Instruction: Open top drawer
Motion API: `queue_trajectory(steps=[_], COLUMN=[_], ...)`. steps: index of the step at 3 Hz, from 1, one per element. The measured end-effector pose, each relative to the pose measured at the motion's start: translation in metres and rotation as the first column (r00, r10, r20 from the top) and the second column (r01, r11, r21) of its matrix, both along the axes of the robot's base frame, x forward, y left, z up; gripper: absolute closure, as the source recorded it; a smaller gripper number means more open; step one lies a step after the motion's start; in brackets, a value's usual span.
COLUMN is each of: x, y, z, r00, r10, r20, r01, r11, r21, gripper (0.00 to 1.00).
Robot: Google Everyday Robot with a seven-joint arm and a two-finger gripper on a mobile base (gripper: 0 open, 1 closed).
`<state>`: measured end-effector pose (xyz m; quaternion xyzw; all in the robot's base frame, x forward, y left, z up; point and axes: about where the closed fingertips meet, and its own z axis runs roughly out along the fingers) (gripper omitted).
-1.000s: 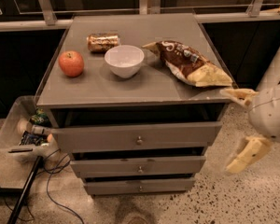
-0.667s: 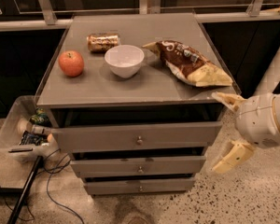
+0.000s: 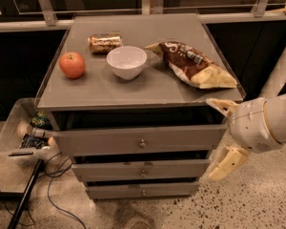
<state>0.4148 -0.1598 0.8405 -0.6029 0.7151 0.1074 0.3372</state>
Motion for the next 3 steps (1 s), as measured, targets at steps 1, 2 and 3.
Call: queue_trajectory(steps=[1, 2, 3], x=[0.001, 0.005, 0.012], y=[0.024, 0.037, 0.039], z=[-0.022, -0.045, -0.063], r00=[0.9988, 0.9973, 0.9979], r10=[0.037, 0.040, 0.021], r20=[-0.034, -0.063, -0.062], r01=[-0.037, -0.041, -0.023], r11=[0.999, 0.999, 0.999], r21=[-0.007, -0.026, -0.033], gripper=[0.00, 0.00, 0.00])
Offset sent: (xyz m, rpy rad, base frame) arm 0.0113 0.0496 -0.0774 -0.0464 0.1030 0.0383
